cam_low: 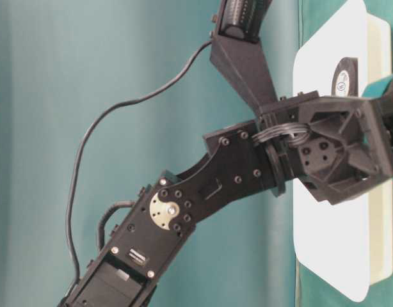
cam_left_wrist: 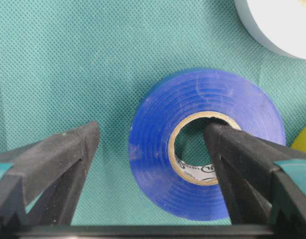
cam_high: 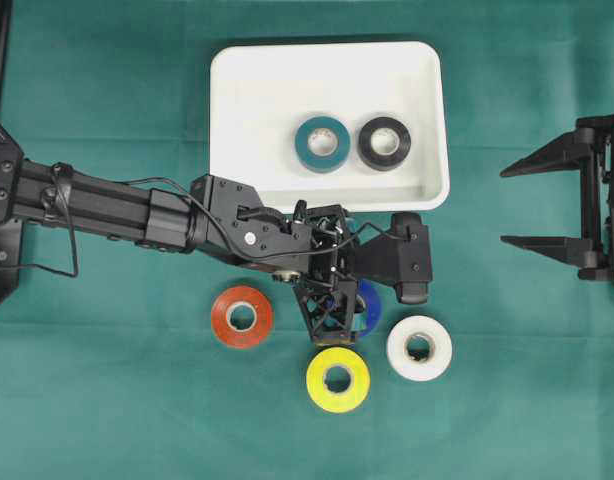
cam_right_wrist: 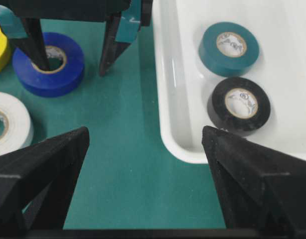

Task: Pick up the tape from a random location and place it into the white case.
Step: 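Lower the left gripper and pinch the blue tape roll's rim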

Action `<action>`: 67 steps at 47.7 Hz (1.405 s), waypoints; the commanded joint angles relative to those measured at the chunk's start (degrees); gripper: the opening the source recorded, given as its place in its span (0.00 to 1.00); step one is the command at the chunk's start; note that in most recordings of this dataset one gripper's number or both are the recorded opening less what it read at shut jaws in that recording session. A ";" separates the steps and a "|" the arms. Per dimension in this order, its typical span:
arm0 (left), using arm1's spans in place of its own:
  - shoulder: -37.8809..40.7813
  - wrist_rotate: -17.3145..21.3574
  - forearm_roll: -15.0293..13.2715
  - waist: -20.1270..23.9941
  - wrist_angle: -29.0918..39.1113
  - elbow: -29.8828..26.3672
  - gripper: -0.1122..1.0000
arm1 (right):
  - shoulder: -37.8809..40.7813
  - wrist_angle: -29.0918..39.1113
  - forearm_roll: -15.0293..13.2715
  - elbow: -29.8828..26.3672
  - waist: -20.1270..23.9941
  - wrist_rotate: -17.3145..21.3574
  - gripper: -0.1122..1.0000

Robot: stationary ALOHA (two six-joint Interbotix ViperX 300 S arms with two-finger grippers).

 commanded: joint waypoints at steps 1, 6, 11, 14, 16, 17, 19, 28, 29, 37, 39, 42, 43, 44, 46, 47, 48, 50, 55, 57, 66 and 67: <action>-0.97 -0.09 0.00 -0.18 -0.26 -0.35 0.99 | 0.26 -0.35 -0.18 -1.41 -0.09 -0.09 0.90; -0.97 -0.09 0.00 -0.18 -0.26 -0.44 0.99 | 0.35 -0.35 -0.18 -1.41 -0.09 -0.09 0.90; -0.97 -0.09 0.00 -0.18 -0.26 -0.44 0.99 | 0.35 -0.35 -0.26 -1.41 -0.09 -0.09 0.90; -1.05 -0.09 -0.09 -0.26 -0.26 -0.44 0.98 | 0.35 -0.35 -0.26 -1.49 -0.09 -0.09 0.90; -0.97 -0.09 -0.09 -0.35 -0.26 -0.35 0.96 | 0.35 -0.35 -0.35 -1.41 -0.09 -0.09 0.90; -0.97 -0.09 -0.09 -0.44 -0.18 -0.35 0.95 | 0.35 -0.35 -0.35 -1.41 -0.09 -0.09 0.90; -0.97 0.00 -0.09 -0.70 0.00 -0.35 0.90 | 0.35 -0.35 -0.35 -1.41 -0.09 -0.09 0.90; -1.05 0.18 -0.09 -1.05 0.62 -0.53 0.45 | 0.35 -0.35 -0.35 -1.41 -0.09 -0.09 0.90; -1.05 0.18 -0.09 -1.05 0.62 -0.53 0.40 | 0.35 -0.35 -0.35 -1.41 -0.09 -0.09 0.90; -1.05 0.00 -0.09 -1.05 0.70 -0.79 0.31 | 0.35 -0.26 -0.35 -1.41 -0.09 -0.09 0.90; -1.05 0.00 -0.09 -1.05 0.70 -0.88 0.31 | 0.35 -0.26 -0.35 -1.49 -0.09 -0.09 0.90; -1.05 0.00 -0.09 -1.05 0.70 -0.88 0.31 | 0.35 -0.26 -0.35 -1.41 -0.09 -0.09 0.90; -1.05 0.00 -0.09 -1.05 0.70 -0.88 0.31 | 0.35 -0.26 -0.35 -1.41 -0.09 -0.09 0.90; -1.05 0.00 -0.09 -1.05 0.70 -0.88 0.31 | 0.26 -0.26 -0.35 -1.41 -0.09 -0.09 0.90; -1.05 0.00 -0.18 -1.05 0.70 -0.88 0.31 | 0.35 -0.26 -0.35 -1.41 -0.09 -0.09 0.90; -1.05 0.00 -0.18 -1.05 0.70 -0.88 0.31 | 0.35 -0.26 -0.35 -1.41 -0.09 -0.09 0.90; -1.05 0.00 -0.18 -1.05 0.70 -0.88 0.31 | 0.35 -0.26 -0.35 -1.41 -0.09 -0.09 0.90; -1.14 0.00 -0.18 -1.05 0.70 -0.88 0.31 | 0.26 -0.26 -0.35 -1.41 -0.09 -0.09 0.90; -1.58 0.00 -0.26 -1.05 0.88 -0.88 0.31 | 0.35 -0.26 -0.35 -1.49 -0.09 -0.09 0.90; -2.02 0.00 -0.18 -1.05 1.05 -0.88 0.31 | 0.35 -0.18 -0.35 -1.41 -0.09 -0.09 0.90; -5.45 0.00 -0.18 -1.05 3.96 -0.88 0.31 | 0.35 -0.18 -0.35 -1.49 -0.09 -0.09 0.90; -5.98 0.00 -0.18 -1.14 4.31 -0.88 0.31 | 0.35 -0.18 -0.35 -1.41 -0.09 -0.09 0.90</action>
